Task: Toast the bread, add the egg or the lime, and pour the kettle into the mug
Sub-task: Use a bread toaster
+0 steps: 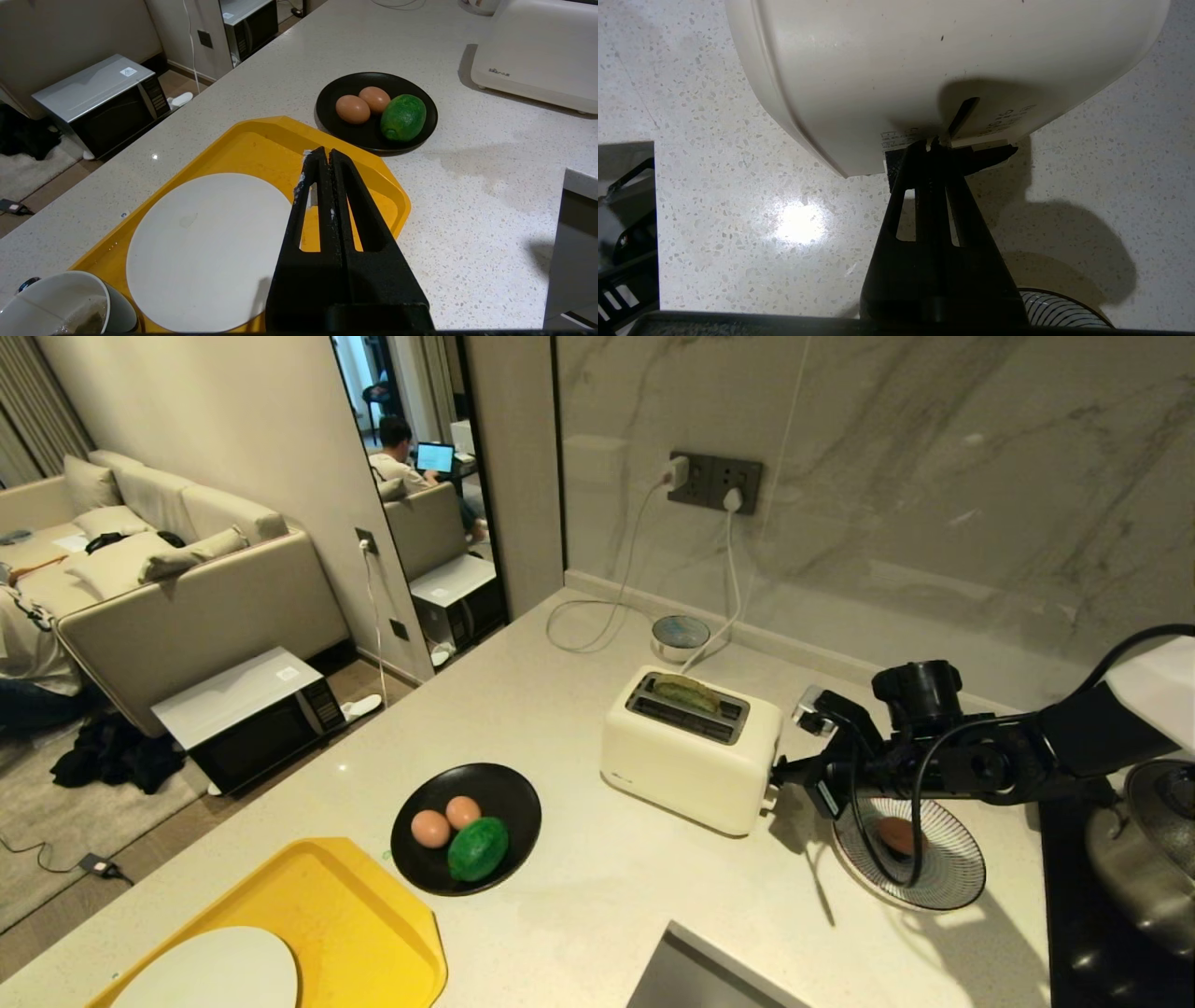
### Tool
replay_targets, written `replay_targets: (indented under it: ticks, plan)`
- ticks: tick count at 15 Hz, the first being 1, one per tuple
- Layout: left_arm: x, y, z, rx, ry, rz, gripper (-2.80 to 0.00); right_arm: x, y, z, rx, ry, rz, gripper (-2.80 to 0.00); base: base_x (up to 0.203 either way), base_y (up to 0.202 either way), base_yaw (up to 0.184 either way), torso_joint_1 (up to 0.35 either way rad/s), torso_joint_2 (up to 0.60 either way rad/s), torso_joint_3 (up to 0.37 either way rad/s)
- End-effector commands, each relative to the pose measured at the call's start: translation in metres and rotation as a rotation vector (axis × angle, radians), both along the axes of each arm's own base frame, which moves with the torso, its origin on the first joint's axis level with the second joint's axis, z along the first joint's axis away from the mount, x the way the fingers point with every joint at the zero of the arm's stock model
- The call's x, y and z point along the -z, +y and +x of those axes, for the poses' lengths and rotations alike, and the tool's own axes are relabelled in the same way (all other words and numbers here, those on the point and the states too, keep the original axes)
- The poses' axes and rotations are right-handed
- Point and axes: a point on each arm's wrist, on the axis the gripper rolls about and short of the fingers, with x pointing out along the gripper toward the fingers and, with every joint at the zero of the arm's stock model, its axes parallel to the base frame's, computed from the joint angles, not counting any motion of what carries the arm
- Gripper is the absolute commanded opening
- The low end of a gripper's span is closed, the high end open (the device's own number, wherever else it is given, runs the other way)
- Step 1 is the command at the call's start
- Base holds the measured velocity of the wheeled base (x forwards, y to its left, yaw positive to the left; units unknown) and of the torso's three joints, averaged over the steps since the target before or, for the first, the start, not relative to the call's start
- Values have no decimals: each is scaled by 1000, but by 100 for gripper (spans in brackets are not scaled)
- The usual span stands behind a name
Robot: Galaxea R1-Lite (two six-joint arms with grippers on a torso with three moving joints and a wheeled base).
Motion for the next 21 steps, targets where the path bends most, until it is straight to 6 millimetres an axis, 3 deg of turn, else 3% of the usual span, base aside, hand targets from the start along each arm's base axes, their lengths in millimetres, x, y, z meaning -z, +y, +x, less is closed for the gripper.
replay_targets:
  ticks: [1,21]
  plan:
    - [0,0,0,-1,-1,-1,-280,0,0,0,-5,-4,0,-280,0,0,0,0,0,0]
    - [0,0,0,-1,-1,0,-280,-2,4,-1,-13,-9,0,-280,0,0,0,0,0,0]
